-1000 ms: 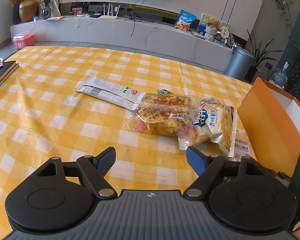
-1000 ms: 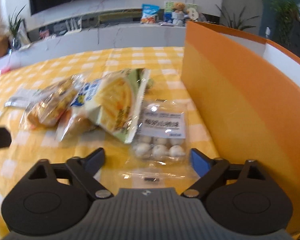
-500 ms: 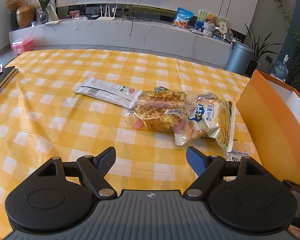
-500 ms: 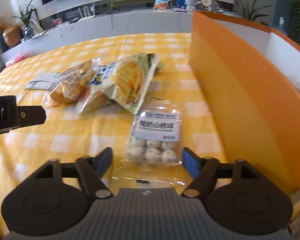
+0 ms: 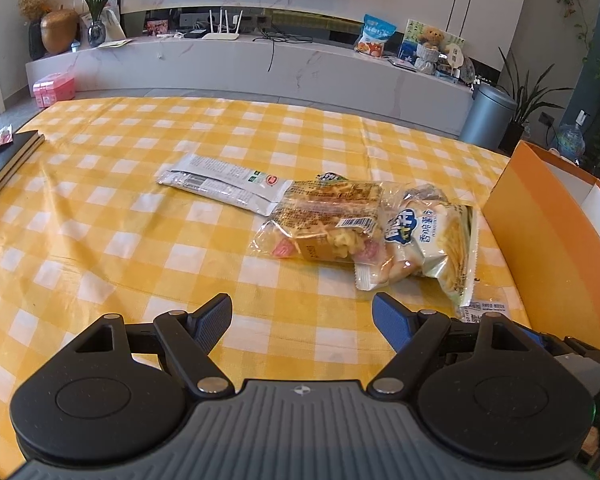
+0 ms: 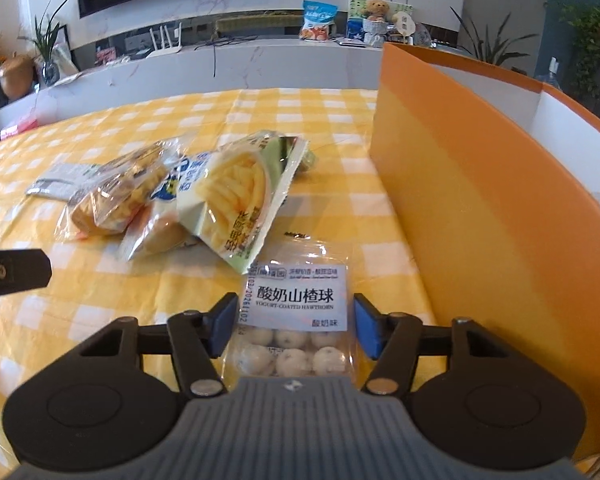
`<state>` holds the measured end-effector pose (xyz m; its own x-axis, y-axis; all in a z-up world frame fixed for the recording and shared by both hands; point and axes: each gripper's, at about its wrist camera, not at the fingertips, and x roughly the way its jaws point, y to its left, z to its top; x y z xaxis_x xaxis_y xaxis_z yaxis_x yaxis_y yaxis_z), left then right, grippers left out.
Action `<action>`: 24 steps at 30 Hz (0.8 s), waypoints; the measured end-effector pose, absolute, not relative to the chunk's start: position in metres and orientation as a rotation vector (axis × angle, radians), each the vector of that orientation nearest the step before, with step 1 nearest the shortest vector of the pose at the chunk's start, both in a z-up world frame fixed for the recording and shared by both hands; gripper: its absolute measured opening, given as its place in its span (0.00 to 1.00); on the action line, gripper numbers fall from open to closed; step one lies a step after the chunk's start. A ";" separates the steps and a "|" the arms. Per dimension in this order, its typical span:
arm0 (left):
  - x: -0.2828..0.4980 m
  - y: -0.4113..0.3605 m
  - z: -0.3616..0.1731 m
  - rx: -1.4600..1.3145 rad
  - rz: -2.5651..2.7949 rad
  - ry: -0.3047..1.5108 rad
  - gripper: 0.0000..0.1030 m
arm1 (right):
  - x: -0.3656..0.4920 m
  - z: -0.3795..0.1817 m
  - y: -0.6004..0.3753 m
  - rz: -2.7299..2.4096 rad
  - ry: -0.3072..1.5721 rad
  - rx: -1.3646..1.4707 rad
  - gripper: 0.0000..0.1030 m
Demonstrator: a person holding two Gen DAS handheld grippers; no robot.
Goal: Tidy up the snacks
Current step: 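Roll the left tool and close it on the bread-stick bag while the right tool holds the pack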
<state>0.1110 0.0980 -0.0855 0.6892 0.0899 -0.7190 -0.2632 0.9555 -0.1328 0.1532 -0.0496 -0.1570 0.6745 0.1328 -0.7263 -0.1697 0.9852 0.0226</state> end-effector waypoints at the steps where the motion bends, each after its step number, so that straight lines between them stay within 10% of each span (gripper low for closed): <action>1: 0.110 0.096 -0.083 -0.232 0.196 0.782 0.91 | 0.153 -0.157 -0.050 0.169 0.811 -0.050 0.57; 24: 0.154 0.024 -0.079 0.542 -0.059 0.748 0.91 | 0.154 -0.159 -0.050 0.172 0.806 -0.042 0.58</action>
